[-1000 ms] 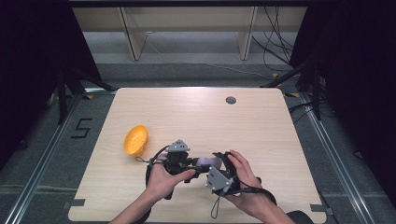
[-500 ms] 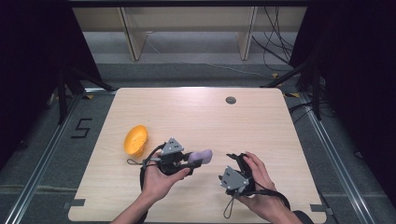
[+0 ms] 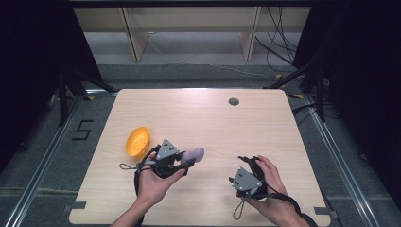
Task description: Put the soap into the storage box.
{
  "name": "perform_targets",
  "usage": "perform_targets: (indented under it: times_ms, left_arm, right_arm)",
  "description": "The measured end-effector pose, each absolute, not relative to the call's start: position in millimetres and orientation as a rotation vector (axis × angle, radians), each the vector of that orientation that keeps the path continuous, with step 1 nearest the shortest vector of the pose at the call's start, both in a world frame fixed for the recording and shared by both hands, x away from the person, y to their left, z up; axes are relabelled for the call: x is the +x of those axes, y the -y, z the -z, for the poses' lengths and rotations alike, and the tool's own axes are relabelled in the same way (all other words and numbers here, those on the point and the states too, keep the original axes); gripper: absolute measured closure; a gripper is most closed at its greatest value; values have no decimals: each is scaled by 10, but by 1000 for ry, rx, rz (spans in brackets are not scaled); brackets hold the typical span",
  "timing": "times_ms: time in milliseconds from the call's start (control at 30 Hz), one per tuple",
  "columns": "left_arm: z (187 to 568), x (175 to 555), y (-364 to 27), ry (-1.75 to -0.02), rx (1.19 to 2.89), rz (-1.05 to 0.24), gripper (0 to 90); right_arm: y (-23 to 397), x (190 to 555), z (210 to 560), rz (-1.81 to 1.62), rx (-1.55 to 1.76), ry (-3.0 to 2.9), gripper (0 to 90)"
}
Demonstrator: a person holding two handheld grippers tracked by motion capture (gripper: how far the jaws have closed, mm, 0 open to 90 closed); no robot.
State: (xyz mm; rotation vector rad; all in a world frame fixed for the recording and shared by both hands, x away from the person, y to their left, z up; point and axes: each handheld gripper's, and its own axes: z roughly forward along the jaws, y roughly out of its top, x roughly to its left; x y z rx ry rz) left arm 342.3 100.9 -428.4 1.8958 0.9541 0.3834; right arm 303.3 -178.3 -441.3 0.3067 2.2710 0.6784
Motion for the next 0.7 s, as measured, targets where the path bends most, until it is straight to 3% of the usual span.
perform_targets:
  times_ms: [700]
  left_arm:
    - [4273, 3413, -1412, -1063, 1824, -486, 589]
  right_arm:
    - [1803, 3042, 4416, -693, 341, -2265, 287]
